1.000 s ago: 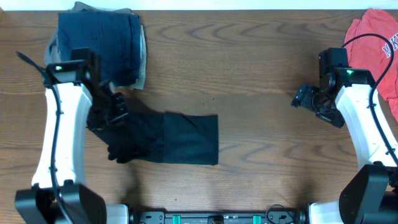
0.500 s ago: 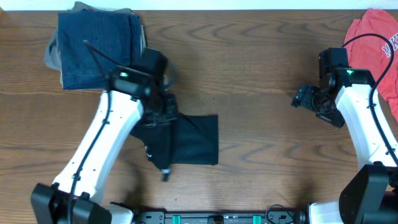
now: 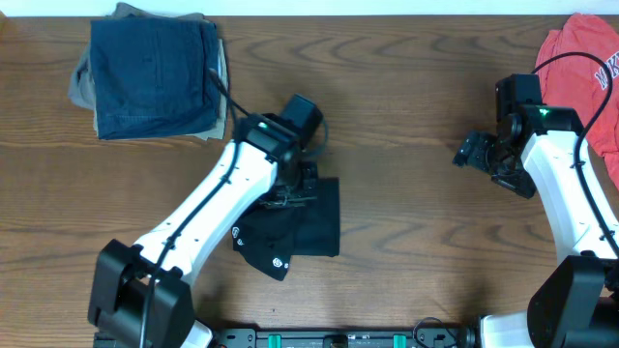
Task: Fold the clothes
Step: 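Fold the left end rightward over the folded bundle with the left gripper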
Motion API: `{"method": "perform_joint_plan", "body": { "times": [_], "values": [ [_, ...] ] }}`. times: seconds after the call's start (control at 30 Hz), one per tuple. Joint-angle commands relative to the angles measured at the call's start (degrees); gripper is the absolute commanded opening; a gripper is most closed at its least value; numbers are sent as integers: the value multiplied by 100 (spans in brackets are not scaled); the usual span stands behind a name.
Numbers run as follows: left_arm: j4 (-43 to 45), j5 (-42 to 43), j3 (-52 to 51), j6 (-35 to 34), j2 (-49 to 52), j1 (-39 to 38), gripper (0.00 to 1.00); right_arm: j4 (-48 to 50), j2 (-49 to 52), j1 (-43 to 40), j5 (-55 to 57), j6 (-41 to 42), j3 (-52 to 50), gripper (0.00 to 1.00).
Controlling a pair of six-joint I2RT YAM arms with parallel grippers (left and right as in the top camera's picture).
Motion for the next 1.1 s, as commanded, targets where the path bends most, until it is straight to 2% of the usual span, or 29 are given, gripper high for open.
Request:
{"method": "perform_joint_plan", "body": {
  "times": [0.0,0.17,0.8,1.07],
  "values": [
    [81,-9,-35,-173,70,-238,7,-4,-7,-17,103,-42,22,99],
    [236,-15,-35,-262,103,-533,13,-4,-7,-17,105,-42,22,99],
    [341,188,-35,-264,459,-909,14,-4,-7,-17,103,-42,22,99],
    [824,708,-35,-306,457,-1123,28,-4,-7,-17,103,-39,22,99]
  ]
}}
